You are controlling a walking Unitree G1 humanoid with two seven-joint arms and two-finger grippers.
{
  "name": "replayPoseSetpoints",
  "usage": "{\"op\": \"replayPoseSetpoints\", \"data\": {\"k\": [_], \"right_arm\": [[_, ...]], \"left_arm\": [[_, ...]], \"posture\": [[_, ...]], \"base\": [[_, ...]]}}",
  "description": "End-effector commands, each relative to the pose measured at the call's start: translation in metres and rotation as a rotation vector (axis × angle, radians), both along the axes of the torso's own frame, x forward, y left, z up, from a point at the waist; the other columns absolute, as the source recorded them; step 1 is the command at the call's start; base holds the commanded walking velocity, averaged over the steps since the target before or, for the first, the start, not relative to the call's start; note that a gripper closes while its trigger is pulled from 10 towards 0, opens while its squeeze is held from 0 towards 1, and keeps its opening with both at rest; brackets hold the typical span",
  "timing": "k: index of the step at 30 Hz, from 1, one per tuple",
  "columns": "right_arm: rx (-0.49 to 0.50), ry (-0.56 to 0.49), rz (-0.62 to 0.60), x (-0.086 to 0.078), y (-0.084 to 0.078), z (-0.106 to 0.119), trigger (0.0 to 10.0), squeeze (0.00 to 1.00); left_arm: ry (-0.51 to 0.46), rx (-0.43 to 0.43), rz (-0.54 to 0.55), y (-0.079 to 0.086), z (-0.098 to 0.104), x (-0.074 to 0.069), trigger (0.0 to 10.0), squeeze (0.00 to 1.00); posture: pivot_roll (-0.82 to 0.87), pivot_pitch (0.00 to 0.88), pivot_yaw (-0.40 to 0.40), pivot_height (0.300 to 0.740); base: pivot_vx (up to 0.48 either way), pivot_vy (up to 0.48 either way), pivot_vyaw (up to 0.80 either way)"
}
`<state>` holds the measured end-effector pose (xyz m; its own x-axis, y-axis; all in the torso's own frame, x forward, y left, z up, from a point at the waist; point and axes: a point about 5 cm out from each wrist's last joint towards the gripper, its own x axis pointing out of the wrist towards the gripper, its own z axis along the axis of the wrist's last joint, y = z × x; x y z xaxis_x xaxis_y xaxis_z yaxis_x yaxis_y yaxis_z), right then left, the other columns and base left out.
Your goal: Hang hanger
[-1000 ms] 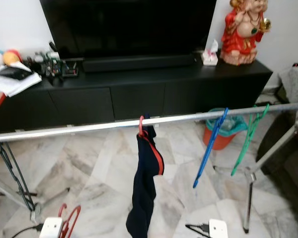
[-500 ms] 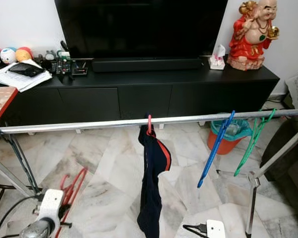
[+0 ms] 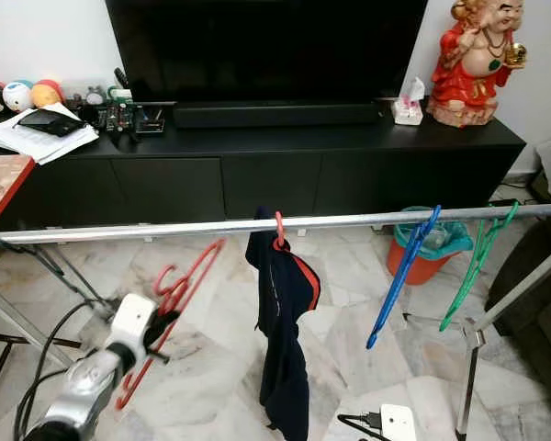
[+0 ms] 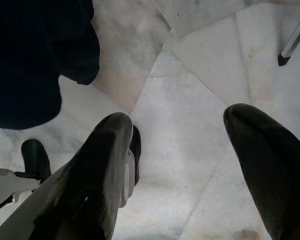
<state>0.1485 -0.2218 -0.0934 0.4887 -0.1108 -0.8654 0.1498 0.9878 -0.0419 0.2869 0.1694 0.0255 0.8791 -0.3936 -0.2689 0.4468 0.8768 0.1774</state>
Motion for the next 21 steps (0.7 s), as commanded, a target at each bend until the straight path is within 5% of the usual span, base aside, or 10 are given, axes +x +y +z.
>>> {"op": "replayPoseSetpoints", "data": {"k": [1, 11, 21], "right_arm": [[-0.001, 0.01, -0.001, -0.002, -0.001, -0.001, 10.0, 0.0], [0.001, 0.009, 0.001, -0.002, 0.0, -0.001, 10.0, 0.0], [0.0, 0.008, -0.004, -0.001, -0.001, 0.0, 10.0, 0.0]], "left_arm": [[-0.002, 0.015, -0.08, -0.005, 0.004, -0.001, 10.0, 0.0], [-0.093, 0.018, -0.208, -0.02, 0.035, 0.012, 10.0, 0.0], [-0.18, -0.083, -0.034, -0.025, 0.057, 0.034, 10.0, 0.0]], "posture": [[-0.01, 0.0, -0.026, 0.74], [-0.01, 0.0, -0.022, 0.74], [-0.02, 0.0, -0.023, 0.74]], "base": [[0.0, 0.0, 0.0], [0.0, 0.0, 0.0], [0.0, 0.0, 0.0]]}}
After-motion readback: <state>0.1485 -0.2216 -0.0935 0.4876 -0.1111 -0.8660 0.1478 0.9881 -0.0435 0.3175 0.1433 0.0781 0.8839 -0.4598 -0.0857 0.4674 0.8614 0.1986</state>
